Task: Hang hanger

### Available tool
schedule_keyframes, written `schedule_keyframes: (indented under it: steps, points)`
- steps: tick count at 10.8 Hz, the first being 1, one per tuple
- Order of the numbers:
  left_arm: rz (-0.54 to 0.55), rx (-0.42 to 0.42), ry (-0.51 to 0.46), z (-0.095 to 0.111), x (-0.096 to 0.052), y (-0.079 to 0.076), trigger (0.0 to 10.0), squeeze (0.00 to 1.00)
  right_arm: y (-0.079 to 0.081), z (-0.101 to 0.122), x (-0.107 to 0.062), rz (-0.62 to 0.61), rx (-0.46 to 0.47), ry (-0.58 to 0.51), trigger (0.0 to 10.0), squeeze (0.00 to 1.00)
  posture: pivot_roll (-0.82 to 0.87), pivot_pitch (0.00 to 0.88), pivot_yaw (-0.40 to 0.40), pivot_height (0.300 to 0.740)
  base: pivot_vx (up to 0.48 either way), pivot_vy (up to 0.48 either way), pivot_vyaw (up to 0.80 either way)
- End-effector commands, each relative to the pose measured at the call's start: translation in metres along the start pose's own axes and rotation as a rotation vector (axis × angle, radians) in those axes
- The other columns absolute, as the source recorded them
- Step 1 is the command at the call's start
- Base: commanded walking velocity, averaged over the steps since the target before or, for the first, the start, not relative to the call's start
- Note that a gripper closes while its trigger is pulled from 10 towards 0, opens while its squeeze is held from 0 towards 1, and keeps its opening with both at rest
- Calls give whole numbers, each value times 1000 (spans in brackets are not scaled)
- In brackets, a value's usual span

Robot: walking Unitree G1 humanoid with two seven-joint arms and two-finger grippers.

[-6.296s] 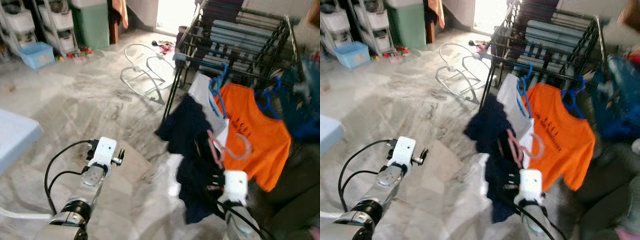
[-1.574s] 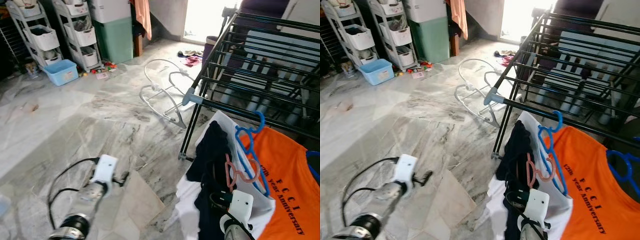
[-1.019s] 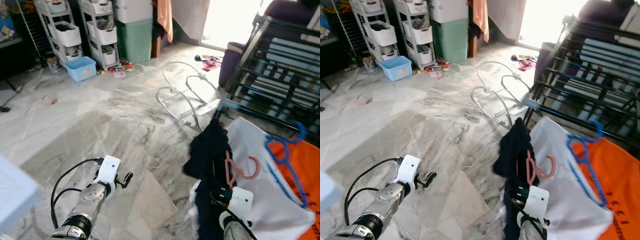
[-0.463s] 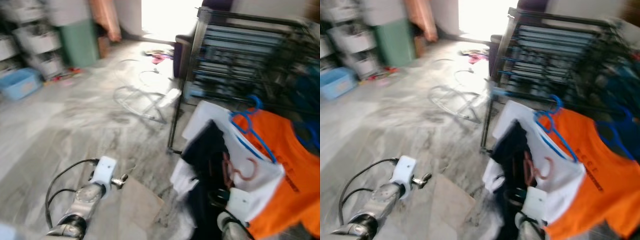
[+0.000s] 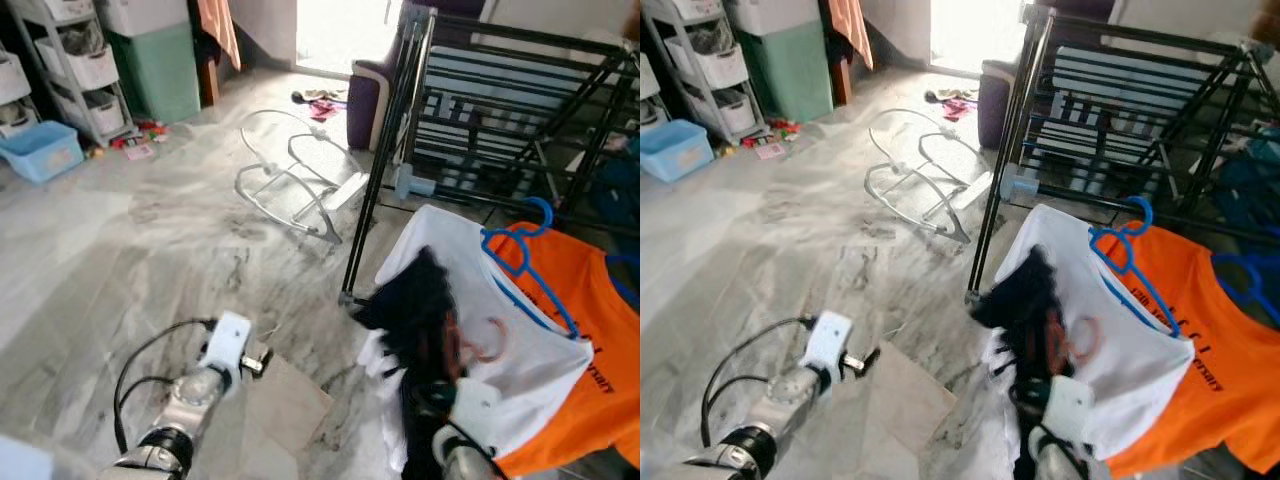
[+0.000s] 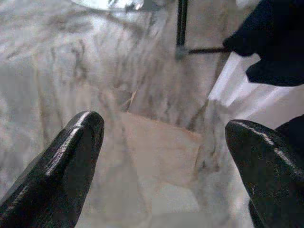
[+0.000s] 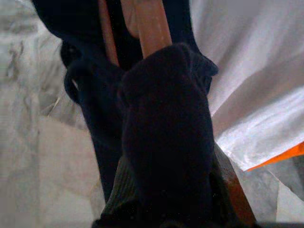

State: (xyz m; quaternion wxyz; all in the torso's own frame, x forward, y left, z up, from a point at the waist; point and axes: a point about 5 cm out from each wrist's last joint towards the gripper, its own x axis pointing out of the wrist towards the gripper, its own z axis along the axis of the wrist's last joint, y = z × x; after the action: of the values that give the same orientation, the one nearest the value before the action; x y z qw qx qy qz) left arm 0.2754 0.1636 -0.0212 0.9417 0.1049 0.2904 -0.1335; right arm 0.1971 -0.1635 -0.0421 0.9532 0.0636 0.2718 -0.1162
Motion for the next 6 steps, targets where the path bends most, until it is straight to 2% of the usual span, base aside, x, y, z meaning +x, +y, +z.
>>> schedule_keyframes:
  steps: [1,2,4,5,6]
  points:
    - [9,25,63,-9,-1,-4,10000,0,-6,-1,3,7,-1,6,10000,0,11,0,-69,740,0,0,0]
    - [40,35,108,-17,-2,-2,10000,0,-7,-5,6,19,-27,23,10000,0,16,0,-77,740,0,0,0]
    - [84,37,234,-38,-8,-2,10000,0,-9,-12,10,39,-14,71,10000,0,12,0,-86,740,0,0,0]
    - [157,-98,308,-50,-13,1,10000,0,-10,-16,12,48,-27,100,10000,0,-1,0,-94,740,0,0,0]
    - [175,-188,334,-54,-14,0,10000,0,-13,-18,14,41,-41,126,10000,0,-6,0,-110,740,0,0,0]
